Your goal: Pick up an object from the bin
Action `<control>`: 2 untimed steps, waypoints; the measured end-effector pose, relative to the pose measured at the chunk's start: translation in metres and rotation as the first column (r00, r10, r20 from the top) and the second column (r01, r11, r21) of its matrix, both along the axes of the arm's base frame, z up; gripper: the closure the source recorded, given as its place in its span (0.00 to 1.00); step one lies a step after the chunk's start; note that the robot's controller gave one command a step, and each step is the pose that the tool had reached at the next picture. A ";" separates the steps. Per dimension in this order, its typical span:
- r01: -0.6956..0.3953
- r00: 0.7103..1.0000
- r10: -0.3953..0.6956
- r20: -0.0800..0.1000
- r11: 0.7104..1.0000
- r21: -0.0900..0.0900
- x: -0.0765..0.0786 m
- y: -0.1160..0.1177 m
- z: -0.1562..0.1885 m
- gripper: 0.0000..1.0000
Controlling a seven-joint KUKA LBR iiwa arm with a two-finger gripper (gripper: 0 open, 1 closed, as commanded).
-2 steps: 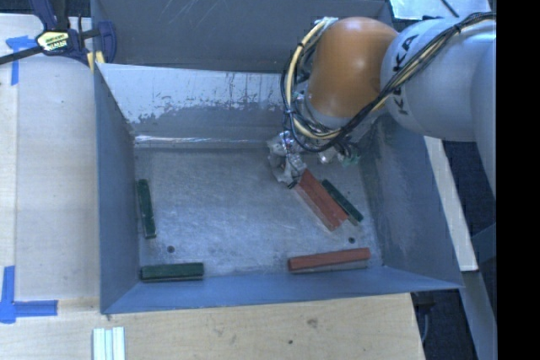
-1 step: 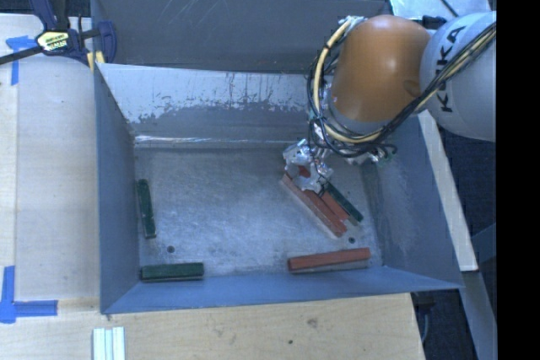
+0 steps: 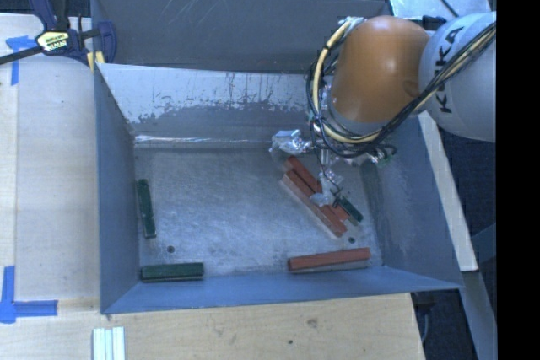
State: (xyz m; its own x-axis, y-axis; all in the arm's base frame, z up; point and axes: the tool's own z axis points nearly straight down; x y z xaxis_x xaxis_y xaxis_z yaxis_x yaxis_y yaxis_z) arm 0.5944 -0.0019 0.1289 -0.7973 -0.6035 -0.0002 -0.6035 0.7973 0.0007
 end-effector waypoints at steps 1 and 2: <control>-0.220 0.976 0.220 0.006 0.976 -0.001 0.027 -0.055 -0.058 0.00; -0.666 0.746 0.666 0.006 0.746 -0.005 0.021 -0.015 -0.057 0.00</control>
Offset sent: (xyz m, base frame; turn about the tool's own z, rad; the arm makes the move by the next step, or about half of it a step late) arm 0.0257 -0.0538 -0.0589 -0.2261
